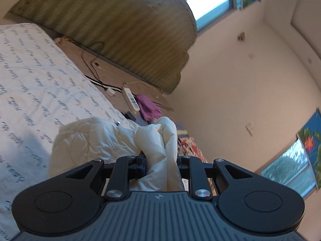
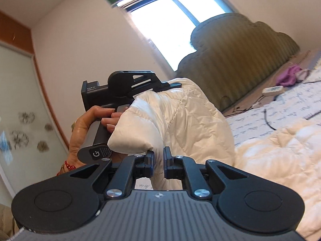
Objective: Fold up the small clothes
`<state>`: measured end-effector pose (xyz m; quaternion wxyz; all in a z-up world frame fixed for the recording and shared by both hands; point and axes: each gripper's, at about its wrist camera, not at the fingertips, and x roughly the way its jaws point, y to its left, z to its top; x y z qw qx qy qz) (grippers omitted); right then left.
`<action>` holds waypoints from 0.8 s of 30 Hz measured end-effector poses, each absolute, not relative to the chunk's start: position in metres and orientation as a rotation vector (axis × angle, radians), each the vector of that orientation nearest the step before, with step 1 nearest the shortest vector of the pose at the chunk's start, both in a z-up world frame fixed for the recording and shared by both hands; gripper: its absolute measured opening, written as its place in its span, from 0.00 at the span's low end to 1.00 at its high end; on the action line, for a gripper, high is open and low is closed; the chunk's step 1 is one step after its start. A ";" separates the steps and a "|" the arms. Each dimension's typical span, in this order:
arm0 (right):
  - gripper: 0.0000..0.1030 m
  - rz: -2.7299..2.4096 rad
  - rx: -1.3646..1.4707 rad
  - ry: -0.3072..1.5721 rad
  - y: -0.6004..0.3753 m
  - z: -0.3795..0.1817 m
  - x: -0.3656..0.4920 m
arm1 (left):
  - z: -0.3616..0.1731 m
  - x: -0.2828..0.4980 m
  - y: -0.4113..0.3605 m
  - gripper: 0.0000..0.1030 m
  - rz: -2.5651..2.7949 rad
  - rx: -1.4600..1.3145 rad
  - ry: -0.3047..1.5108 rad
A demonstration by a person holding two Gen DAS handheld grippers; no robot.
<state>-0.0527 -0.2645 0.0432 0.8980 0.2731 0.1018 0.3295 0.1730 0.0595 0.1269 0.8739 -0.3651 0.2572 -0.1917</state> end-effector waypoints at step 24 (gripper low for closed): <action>0.11 0.309 1.074 0.419 -0.375 -0.113 -0.036 | 0.071 0.203 -0.142 0.81 -0.503 -0.254 0.608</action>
